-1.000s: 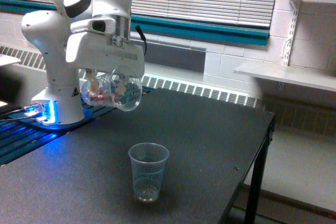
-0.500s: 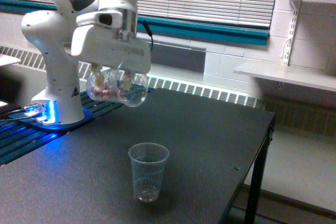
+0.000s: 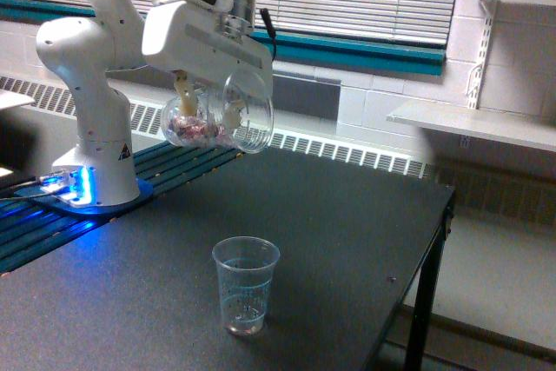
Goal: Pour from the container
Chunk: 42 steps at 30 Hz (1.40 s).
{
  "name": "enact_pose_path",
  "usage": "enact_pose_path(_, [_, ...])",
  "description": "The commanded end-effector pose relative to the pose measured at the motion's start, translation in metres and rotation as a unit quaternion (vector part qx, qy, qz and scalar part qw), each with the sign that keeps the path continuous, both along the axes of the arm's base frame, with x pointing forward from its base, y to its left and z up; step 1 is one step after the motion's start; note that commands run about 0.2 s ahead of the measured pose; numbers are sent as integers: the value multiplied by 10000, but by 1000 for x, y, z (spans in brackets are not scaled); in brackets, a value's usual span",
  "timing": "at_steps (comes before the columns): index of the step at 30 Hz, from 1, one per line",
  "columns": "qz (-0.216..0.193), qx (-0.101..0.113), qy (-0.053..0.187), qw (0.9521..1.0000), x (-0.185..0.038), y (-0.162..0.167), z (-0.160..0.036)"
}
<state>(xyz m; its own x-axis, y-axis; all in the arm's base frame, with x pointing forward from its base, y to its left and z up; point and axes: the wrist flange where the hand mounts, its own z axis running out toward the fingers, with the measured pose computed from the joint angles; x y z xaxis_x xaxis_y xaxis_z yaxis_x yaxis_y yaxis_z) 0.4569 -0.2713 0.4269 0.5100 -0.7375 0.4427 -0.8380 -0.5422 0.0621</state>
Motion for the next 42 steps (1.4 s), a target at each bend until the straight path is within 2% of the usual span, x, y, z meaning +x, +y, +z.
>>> enact_pose_path(1, [284,45,173,9994,-1,-5,-6])
enact_pose_path(12, [370,56,496,9981,-25,-14,-3])
enact_pose_path(17, [377,-41,669,9970,-33,-12,3])
enact_pose_path(26, [294,-253,831,9958,-38,-5,6])
enact_pose_path(42, [198,-287,995,9944,-51,9,-19])
